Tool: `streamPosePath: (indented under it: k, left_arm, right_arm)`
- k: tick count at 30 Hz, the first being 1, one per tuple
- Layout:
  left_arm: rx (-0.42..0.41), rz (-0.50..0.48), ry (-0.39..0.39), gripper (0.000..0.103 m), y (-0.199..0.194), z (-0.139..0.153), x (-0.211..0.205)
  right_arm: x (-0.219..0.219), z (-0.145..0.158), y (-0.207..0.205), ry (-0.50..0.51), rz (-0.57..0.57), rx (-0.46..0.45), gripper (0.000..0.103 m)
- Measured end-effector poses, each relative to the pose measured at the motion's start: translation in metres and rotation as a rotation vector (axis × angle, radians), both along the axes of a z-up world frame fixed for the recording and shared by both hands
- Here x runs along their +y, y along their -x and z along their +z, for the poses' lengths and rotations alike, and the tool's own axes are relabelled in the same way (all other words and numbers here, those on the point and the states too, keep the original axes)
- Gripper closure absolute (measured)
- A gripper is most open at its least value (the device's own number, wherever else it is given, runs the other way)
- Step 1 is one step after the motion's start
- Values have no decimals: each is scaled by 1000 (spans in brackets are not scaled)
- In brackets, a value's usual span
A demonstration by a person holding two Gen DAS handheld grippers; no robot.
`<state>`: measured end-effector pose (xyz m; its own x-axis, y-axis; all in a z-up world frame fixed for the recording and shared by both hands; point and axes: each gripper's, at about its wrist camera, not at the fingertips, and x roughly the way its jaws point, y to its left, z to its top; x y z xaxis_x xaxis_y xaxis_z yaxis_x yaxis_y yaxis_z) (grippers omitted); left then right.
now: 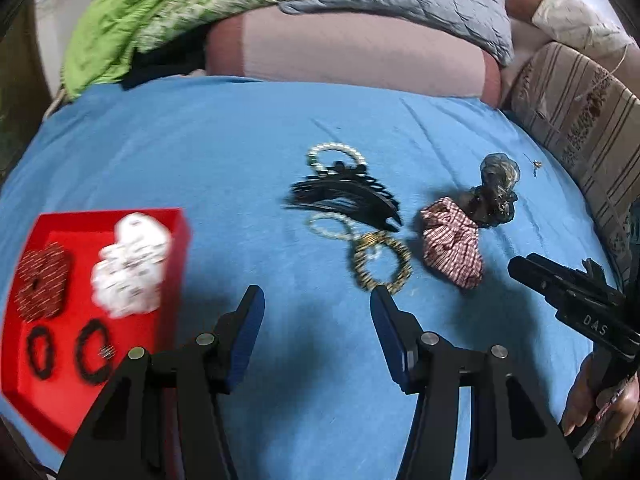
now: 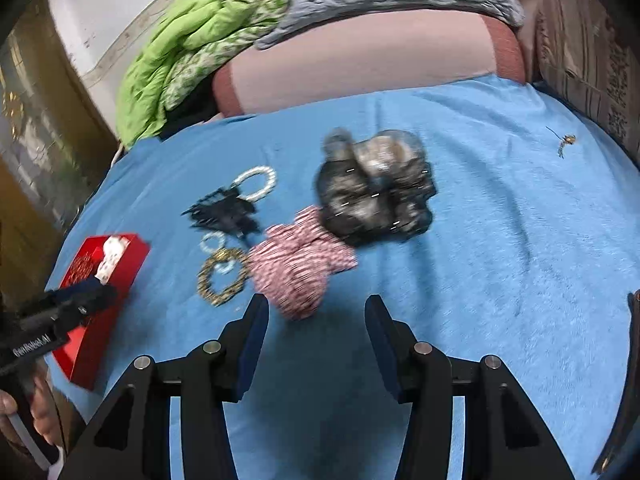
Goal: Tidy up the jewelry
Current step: 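Grasp the leopard-print beaded tie with the left tool while the right tool grasps the red plaid scrunchie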
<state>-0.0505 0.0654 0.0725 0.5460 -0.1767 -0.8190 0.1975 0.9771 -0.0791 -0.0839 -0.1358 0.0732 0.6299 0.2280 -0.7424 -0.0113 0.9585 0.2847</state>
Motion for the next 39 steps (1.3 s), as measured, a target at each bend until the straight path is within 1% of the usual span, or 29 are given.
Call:
streamPosePath:
  k: [3, 6, 7, 11, 13, 16, 22, 23, 24, 25, 26, 27, 28, 29, 30, 33, 39]
  left_arm:
    - [30, -16, 15, 49, -19, -13, -13]
    - [56, -33, 21, 54, -34, -25, -24]
    - [60, -40, 15, 55, -38, -28, -28]
    - [71, -58, -9, 55, -47, -38, -37]
    - [82, -61, -9, 56, -51, -43, -38]
    - [100, -59, -4, 63, -56, -51, -40]
    - [72, -56, -27, 63, -54, -56, -47]
    - [67, -54, -34, 64, -54, -57, -48]
    - [60, -51, -47, 68, -53, -57, -49]
    - [53, -46, -68, 82, -52, -57, -51]
    - [51, -45, -80, 94, -51, -56, -51]
    - [57, -48, -75, 97, -51, -56, -51]
    - [68, -53, -54, 97, -49, -54, -50]
    - [71, -56, -42, 97, -47, -52, -49]
    - [68, -60, -34, 98, -44, -49, -48]
    - [47, -67, -26, 98, -33, -38, -48]
    - [17, -58, 11, 98, -7, -16, -37]
  right_arm:
    - [-4, -5, -7, -28, -6, 1, 45]
    - [-4, -11, -13, -49, 3, 4, 45]
    - [-3, -12, -16, -55, 8, 4, 45]
    - [-2, -19, -24, -75, 20, 8, 45]
    - [-3, -22, -28, -82, 20, 10, 45]
    - [-4, -25, -33, -90, 19, 16, 45]
    - [0, -32, -42, -95, 30, 29, 45]
    - [1, -33, -44, -98, 33, 30, 45]
    - [3, -35, -46, -103, 35, 32, 45]
    - [4, -37, -48, -112, 36, 36, 45]
    - [4, -40, -50, -120, 38, 43, 45]
    - [6, -42, -51, -125, 38, 49, 47]
    - [6, -43, -51, -124, 34, 46, 51]
    - [6, -43, -51, -130, 37, 50, 68]
    - [5, -44, -52, -149, 44, 60, 81]
    - [3, -45, -48, -172, 30, 63, 86]
    - [6, -37, -32, -192, 5, 49, 90]
